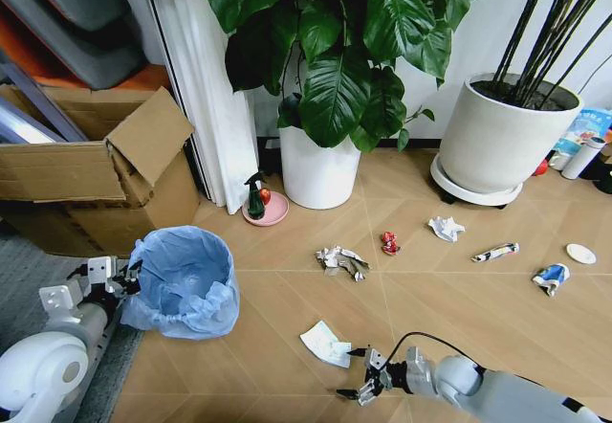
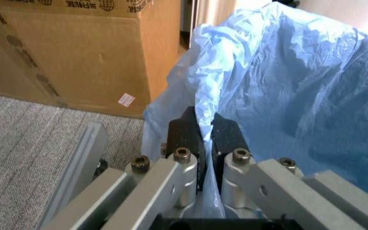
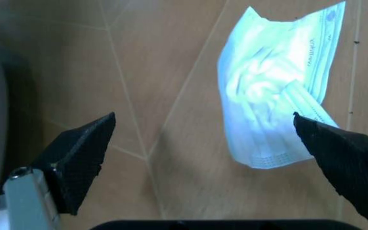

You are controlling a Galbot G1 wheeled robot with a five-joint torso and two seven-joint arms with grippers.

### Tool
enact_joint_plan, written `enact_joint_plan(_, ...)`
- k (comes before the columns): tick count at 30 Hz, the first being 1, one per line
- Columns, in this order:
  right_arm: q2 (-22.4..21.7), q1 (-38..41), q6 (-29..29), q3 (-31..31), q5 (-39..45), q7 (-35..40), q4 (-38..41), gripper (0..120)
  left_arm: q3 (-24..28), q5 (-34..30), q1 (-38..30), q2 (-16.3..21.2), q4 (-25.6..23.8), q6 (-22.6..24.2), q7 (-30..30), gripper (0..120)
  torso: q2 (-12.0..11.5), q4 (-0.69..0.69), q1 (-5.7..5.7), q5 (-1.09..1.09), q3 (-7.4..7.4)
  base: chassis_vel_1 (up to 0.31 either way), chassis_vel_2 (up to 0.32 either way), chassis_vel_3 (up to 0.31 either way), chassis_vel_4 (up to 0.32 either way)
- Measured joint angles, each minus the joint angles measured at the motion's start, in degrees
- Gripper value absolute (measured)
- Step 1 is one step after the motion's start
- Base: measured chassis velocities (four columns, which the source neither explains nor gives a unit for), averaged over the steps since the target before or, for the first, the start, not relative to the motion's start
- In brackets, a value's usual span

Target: Pick up the trash bin and place the garbage on the floor into it.

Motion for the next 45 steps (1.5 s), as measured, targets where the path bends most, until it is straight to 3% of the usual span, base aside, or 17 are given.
enact_joint_plan(6, 1.5, 0.8, -0.1, -0.2, -0.4, 0.0, -2.0, 97, -0.1, -0.2, 0.0, 0.3, 0.0, 0.0, 0.0, 0, 0.0, 0.0, 0.0, -0.01, 0.0, 0.0, 0.0, 0.0, 0.0)
enact_joint_plan(13, 3.1, 1.7, -0.5, -0.9, -0.7, 0.2, -4.4, 67, -0.2, -0.4, 0.0, 0.3, 0.0, 0.0, 0.1, 0, 0.0, 0.0, 0.0, -0.01, 0.0, 0.0, 0.0, 0.0, 0.0)
enact_joint_plan(14, 3.1, 1.7, -0.5, -0.9, -0.7, 0.2, -4.4, 67, -0.2, -0.4, 0.0, 0.3, 0.0, 0.0, 0.1, 0, 0.0, 0.0, 0.0, -0.01, 0.0, 0.0, 0.0, 0.0, 0.0)
enact_joint_plan(17, 3.1, 1.7, -0.5, -0.9, -0.7, 0.3, -4.7, 51, -0.3, -0.4, 0.1, 0.3, -0.1, 0.0, 0.1, 0, 0.0, 0.0, 0.0, -0.01, 0.0, 0.0, 0.0, 0.0, 0.0)
enact_joint_plan(22, 3.1, 1.7, -0.5, -0.6, -0.7, 0.5, -4.5, 37, -0.3, -0.4, 0.1, 0.1, -0.2, 0.0, 0.1, 0, 0.0, 0.0, 0.0, 0.0, 0.0, 0.0, 0.0, 0.0, 0.0)
enact_joint_plan(24, 3.1, 1.7, -0.6, -0.5, -0.7, 0.5, -4.2, 26, -0.3, -0.4, 0.1, 0.0, -0.2, 0.0, 0.1, 0, 0.0, 0.0, 0.0, -0.01, 0.0, 0.0, 0.0, 0.0, 0.0)
enact_joint_plan(32, 3.3, 1.7, -1.0, -0.6, -0.5, 0.6, -3.7, 0, -0.2, -0.5, 0.2, 0.0, -0.9, 0.0, 0.0, 0, 0.0, 0.0, 0.0, 0.0, 0.0, 0.0, 0.0, 0.0, 0.0)
enact_joint_plan(45, 3.7, 1.9, -1.2, -1.2, -0.2, 0.4, -3.4, 0, -0.3, -1.2, 0.6, -0.6, -1.9, 0.4, -0.5, 0, 0.0, 0.0, 0.0, 0.0, 0.0, 0.0, 0.0, 0.0, 0.0)
